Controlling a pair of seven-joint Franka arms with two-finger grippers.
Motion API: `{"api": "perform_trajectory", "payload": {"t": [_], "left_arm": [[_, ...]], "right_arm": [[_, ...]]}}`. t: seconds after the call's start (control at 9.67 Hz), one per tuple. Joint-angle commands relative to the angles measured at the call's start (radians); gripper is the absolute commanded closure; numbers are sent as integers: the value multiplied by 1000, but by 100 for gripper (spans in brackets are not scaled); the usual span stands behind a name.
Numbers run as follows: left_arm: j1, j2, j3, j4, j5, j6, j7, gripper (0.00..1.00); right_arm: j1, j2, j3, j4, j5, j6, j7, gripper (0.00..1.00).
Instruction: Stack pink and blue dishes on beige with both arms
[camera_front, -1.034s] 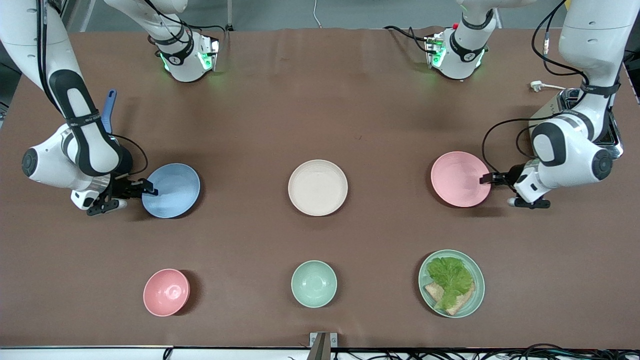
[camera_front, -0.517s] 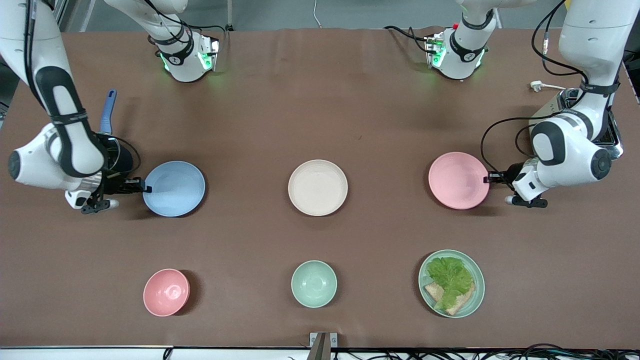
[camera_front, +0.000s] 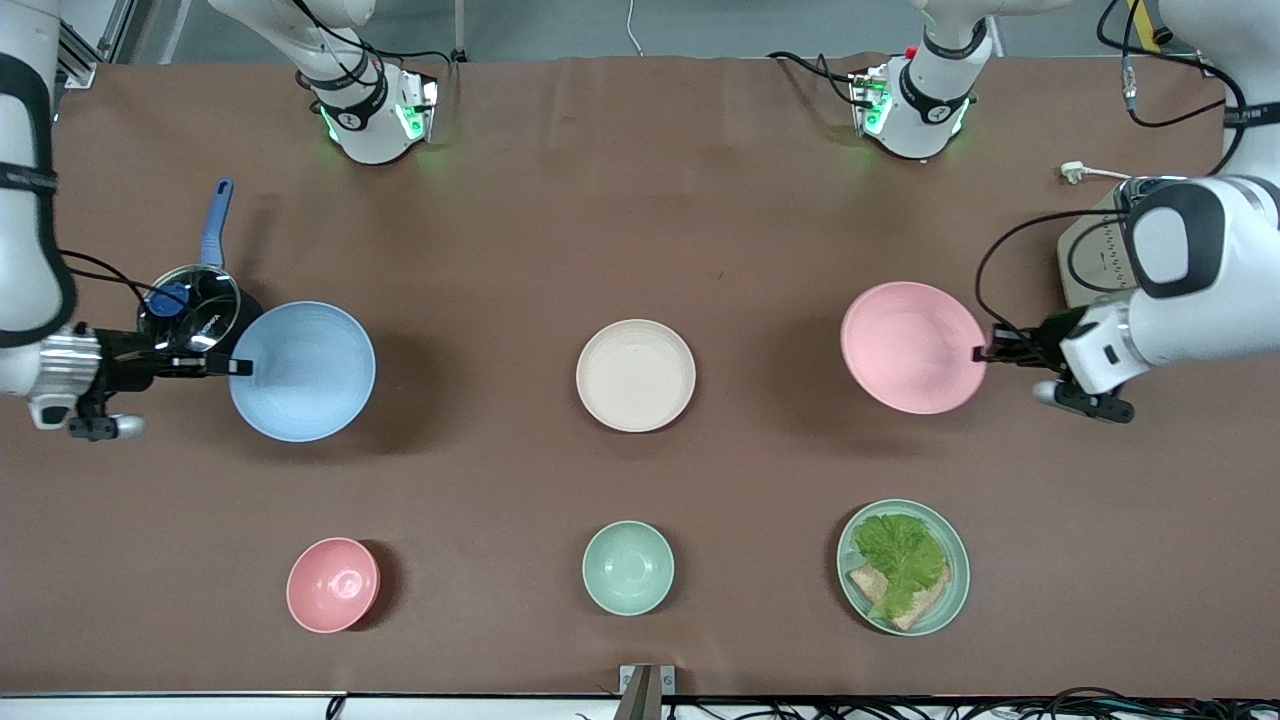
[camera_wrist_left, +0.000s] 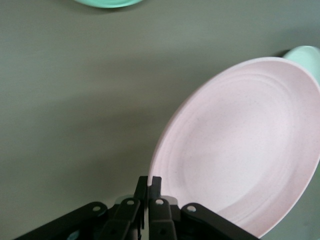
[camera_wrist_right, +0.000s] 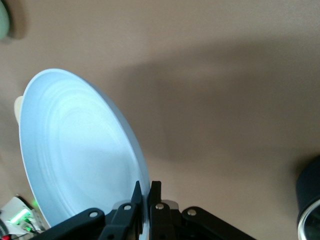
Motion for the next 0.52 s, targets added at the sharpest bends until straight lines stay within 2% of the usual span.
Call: {"api": "perform_trajectory", "payload": {"t": [0.0,0.21,0.31,0.41], "left_arm": [[-8,65,-183,11,-6,68,-215,99],[-14,137,-362,13,4,233,-392,99],[-39,204,-407,13,26,352,-449,99],[-91,273,-411,17,93,413,-515,99]], "right_arm": [[33,7,39,64,-15,-48,172,99],[35,-5,119,64,-17,-36,280,99],[36,-5,165,61,-18,-25,317,99],[44,-5,185,49,-20,5,329,99]]}}
